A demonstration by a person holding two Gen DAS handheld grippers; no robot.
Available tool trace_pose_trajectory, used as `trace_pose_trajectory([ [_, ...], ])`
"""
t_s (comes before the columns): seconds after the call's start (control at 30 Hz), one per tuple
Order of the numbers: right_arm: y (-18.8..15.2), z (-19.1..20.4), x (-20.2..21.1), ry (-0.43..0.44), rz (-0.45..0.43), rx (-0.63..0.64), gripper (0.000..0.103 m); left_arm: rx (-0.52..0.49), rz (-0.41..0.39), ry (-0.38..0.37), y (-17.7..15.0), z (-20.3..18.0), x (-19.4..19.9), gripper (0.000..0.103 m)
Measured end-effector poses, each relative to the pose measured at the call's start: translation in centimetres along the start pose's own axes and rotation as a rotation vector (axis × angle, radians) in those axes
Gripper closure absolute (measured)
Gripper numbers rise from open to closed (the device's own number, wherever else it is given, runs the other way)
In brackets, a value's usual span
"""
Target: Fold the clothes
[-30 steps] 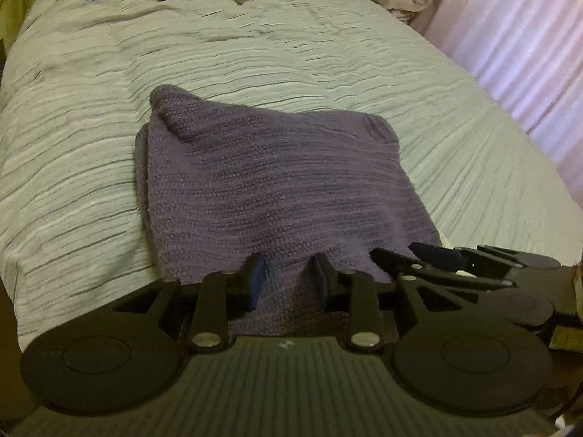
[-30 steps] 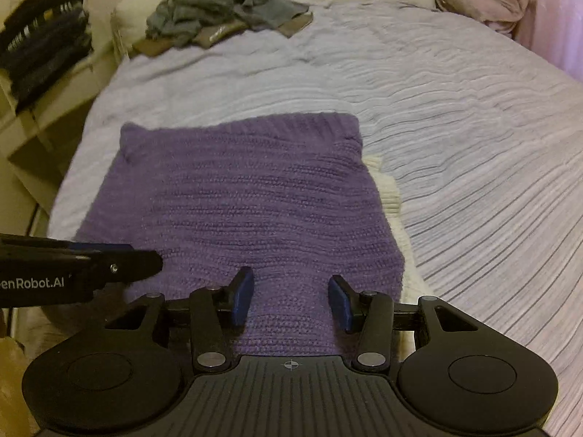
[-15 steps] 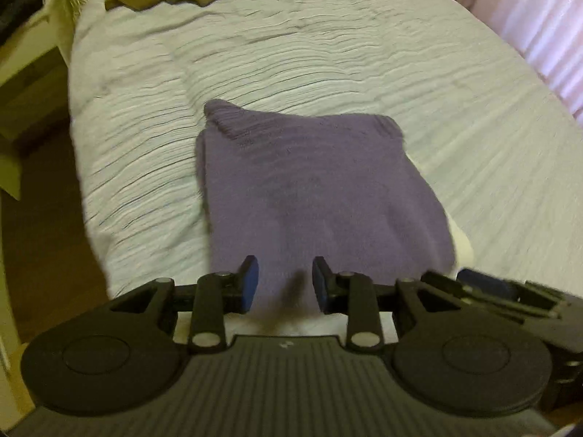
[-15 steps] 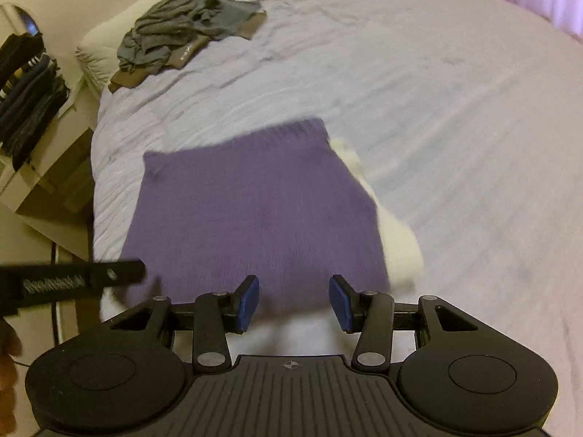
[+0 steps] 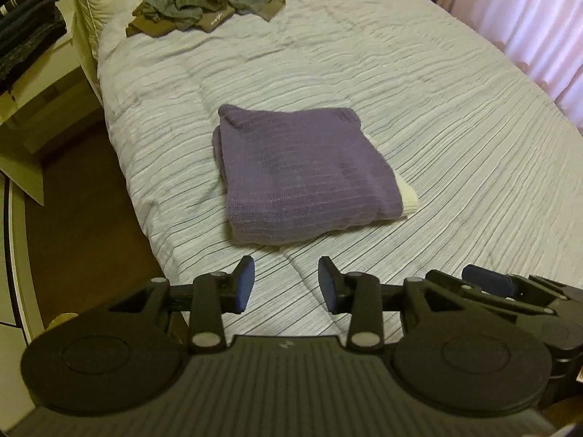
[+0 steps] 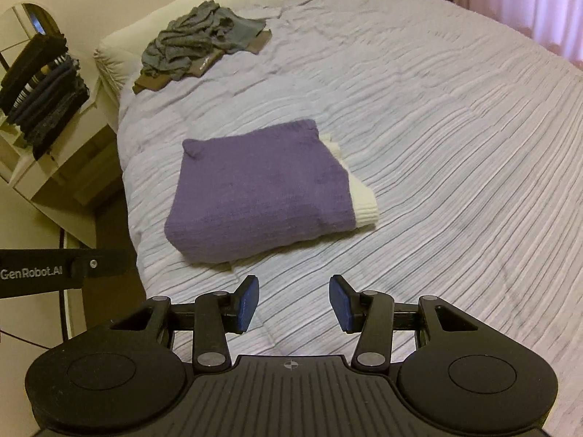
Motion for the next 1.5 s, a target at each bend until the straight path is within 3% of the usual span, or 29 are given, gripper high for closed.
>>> trace_pose_trajectory([
  [0.37, 1.4, 0.2, 0.1, -0.005, 0.006, 0.022, 0.056, 0.015, -0.001, 0.004, 0.5, 0.0, 0.5, 0.068],
  [0.6, 2.2, -0.2, -1.4, -0.006, 0.028, 0.018, 0.056, 0.017, 0.034, 0.006, 1.5, 0.7, -1.5, 0.068],
  [0.73, 2.3, -0.4, -3.9, -0.013, 0.061, 0.004, 0.056, 0.022, 0.08, -0.003, 2.1, 1.5, -4.2, 0.067],
  [0.83, 1.8, -0.6, -6.5, -0.024, 0.114, -0.021, 0.056, 0.033, 0.12, -0.052, 2.4, 2.7, -6.9, 0.07],
  [0.9, 1.4, -0.8, -8.2, -0.038, 0.14, -0.048, 0.056, 0.034, 0.144, -0.095, 2.7, 3.5, -8.8, 0.075],
  [0.97, 1.5, -1.0, -9.5, -0.052, 0.143, -0.087, 0.056, 0.043, 0.158, -0.139, 3.6, 4.1, -10.4, 0.087],
  [1.1, 3.1, -1.1, -11.8, -0.053, 0.099, -0.12, 0.056, 0.033, 0.148, -0.22, 6.0, 4.2, -13.4, 0.087],
  [1.3, 6.6, -1.0, -17.0, -0.09, 0.057, -0.013, 0.056, -0.063, 0.135, -0.309, 9.2, 2.3, -18.5, 0.087],
  [1.4, 6.6, -1.5, -19.1, -0.074, 0.106, 0.011, 0.056, -0.157, 0.157, -0.305, 9.1, 1.5, -21.3, 0.088],
  [1.5, 6.7, -2.1, -21.3, -0.057, 0.155, 0.035, 0.056, -0.16, 0.203, -0.285, 8.5, 1.7, -22.9, 0.083],
])
Point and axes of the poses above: each gripper's, at about its wrist camera, not at the fingertips, and x roughly against the way its jaws point, z to its left, y to its top, the point moved 2 cm from there along -x, roughly the way its jaws point, and after that the axes turned 14 degrees about x, right-handed, at the moved point
